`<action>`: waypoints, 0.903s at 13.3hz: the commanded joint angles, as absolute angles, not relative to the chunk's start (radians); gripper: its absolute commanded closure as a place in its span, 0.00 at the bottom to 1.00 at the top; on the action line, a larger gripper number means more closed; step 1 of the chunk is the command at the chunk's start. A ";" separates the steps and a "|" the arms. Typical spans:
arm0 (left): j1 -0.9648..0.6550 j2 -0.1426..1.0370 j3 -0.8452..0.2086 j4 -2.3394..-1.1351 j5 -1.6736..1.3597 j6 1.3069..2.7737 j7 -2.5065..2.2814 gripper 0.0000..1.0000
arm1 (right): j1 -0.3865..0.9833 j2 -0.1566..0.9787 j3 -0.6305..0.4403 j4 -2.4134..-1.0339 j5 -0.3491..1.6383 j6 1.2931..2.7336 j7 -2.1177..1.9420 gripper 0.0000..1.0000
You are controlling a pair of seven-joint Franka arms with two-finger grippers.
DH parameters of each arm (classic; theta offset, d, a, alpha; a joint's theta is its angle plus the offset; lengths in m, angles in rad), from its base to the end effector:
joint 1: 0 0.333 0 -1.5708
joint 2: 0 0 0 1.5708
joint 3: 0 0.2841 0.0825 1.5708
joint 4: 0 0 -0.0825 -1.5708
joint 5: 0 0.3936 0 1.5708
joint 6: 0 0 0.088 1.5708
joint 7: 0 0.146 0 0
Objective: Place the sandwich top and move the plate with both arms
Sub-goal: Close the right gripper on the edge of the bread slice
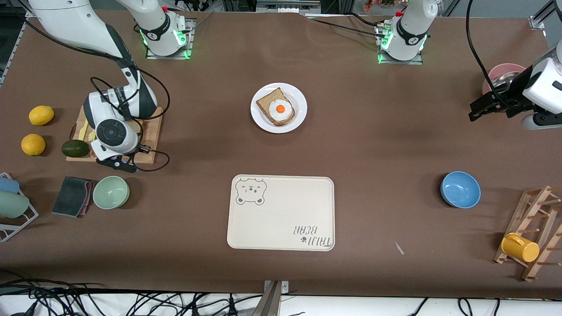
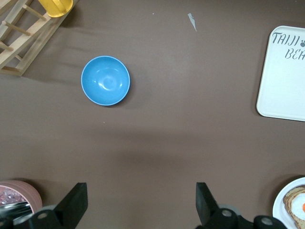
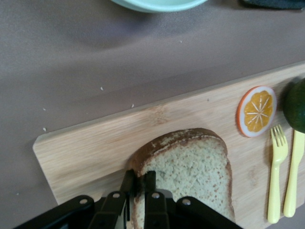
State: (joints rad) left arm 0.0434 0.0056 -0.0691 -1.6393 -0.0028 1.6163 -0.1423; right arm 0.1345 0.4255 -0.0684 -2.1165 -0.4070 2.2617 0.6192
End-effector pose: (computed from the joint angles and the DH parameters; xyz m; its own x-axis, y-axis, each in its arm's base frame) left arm 0.5663 -0.0149 0.5213 0.9928 0.1165 -0.0287 0.1165 -0.9932 -0.0009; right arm 0.5315 0.0100 0.1185 0.9588 -0.2623 -0.1094 -0.2025 -0.9007 0.3844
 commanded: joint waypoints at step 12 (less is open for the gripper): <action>0.052 0.009 -0.071 -1.594 0.025 1.537 -0.034 0.00 | 0.146 0.414 0.003 -1.947 -0.341 1.967 0.640 1.00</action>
State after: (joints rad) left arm 0.0468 0.0057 -0.0687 -1.6228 -0.0024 1.5834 -0.0867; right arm 0.1392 0.4232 -0.0223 -2.0119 -0.3867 2.0677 0.6295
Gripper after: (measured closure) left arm 0.000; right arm 0.956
